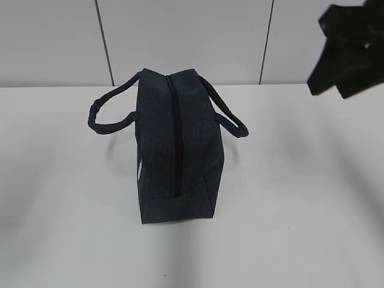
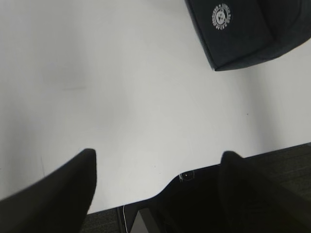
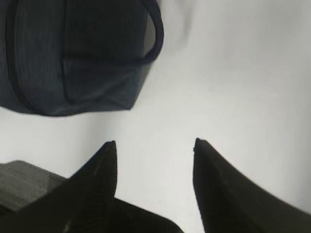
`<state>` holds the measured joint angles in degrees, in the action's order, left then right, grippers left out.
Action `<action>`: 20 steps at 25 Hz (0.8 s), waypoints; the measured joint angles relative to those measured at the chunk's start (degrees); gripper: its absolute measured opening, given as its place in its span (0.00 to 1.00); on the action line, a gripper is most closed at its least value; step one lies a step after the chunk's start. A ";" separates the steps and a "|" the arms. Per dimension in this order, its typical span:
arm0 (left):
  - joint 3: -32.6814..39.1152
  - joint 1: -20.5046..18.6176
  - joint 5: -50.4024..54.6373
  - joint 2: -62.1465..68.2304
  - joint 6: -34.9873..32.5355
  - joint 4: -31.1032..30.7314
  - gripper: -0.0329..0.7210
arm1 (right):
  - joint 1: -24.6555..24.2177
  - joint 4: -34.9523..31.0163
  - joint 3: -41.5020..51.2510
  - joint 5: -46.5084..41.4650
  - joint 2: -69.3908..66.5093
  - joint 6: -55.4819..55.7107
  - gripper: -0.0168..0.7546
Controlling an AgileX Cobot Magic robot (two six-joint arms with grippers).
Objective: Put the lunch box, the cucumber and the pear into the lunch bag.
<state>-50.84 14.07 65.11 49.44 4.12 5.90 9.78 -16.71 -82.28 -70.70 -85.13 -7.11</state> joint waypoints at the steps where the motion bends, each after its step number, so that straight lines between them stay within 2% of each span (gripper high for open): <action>1: 1.32 0.00 0.44 -2.52 0.00 -0.27 0.73 | 0.00 0.33 3.22 0.00 2.88 0.04 0.51; 9: 6.36 0.00 6.34 -18.25 0.05 -3.78 0.73 | 0.00 1.32 25.13 1.23 28.45 1.91 0.51; 20: 6.47 0.00 7.46 -29.09 0.05 -5.90 0.73 | 0.00 5.32 37.51 -1.15 62.45 2.11 0.51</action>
<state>-44.37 14.07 72.58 20.35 4.17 0.00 9.78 -11.39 -44.77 -71.85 -22.69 -5.00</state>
